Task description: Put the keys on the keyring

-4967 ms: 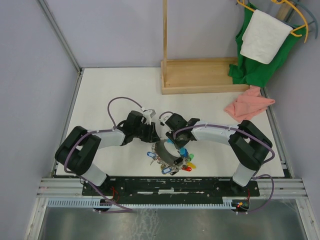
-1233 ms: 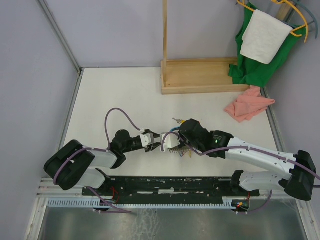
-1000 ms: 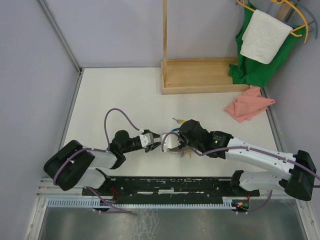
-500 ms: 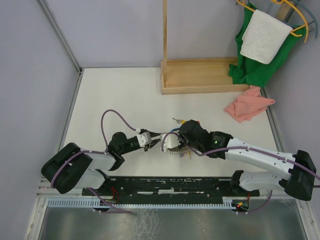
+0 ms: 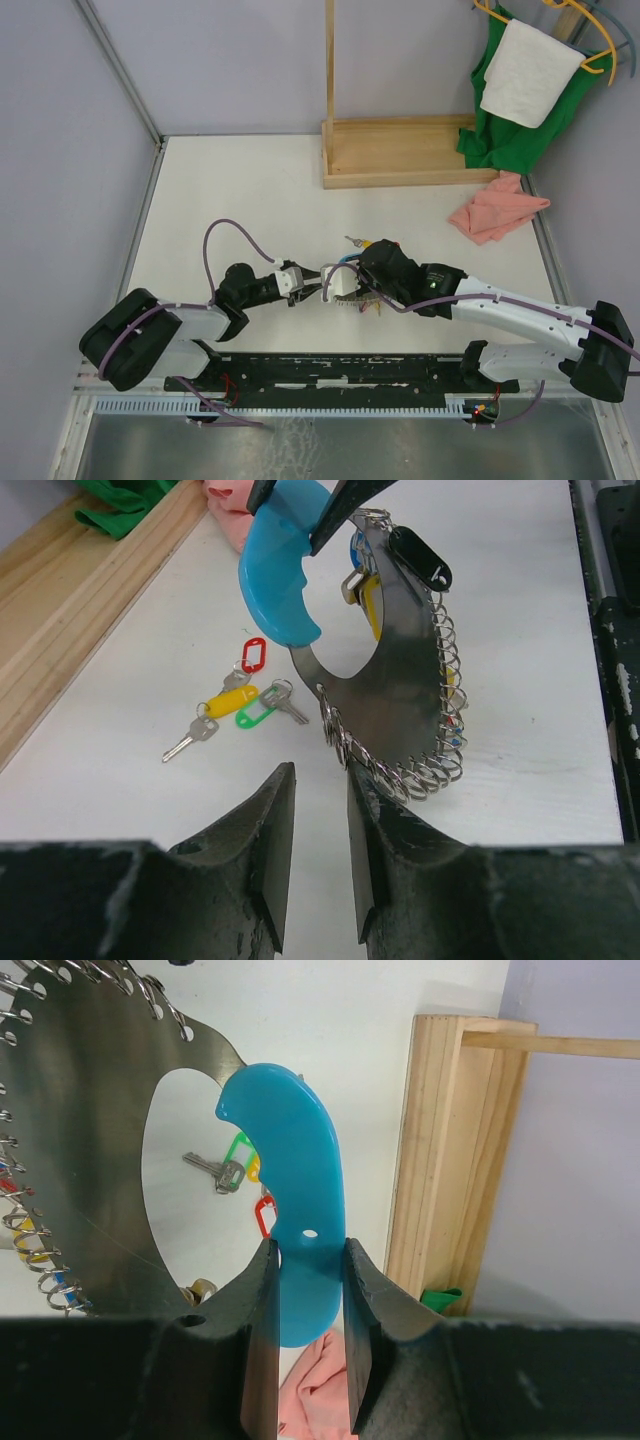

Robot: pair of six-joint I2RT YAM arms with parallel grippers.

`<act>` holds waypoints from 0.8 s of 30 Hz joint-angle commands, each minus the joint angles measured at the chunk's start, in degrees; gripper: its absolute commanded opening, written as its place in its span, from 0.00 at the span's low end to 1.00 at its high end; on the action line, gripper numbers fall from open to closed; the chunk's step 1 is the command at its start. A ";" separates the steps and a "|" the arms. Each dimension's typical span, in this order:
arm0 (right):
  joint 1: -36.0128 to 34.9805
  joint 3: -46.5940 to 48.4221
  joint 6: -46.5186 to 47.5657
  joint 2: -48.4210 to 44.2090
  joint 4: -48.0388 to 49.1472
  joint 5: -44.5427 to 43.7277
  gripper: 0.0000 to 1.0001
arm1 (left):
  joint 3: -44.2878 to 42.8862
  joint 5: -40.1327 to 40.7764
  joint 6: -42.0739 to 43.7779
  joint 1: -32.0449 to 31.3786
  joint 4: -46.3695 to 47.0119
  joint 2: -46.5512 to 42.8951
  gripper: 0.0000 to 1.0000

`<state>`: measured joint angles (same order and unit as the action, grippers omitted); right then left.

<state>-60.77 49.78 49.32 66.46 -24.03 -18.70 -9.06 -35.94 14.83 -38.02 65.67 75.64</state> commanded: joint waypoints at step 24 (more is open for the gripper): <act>0.16 1.42 -2.94 -0.34 3.46 0.40 0.03 | -2.19 -1.15 -0.72 -0.22 0.44 -1.55 0.17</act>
<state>-60.75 49.78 47.75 66.48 -24.01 -18.22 -9.58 -36.56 14.83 -38.02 62.50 74.13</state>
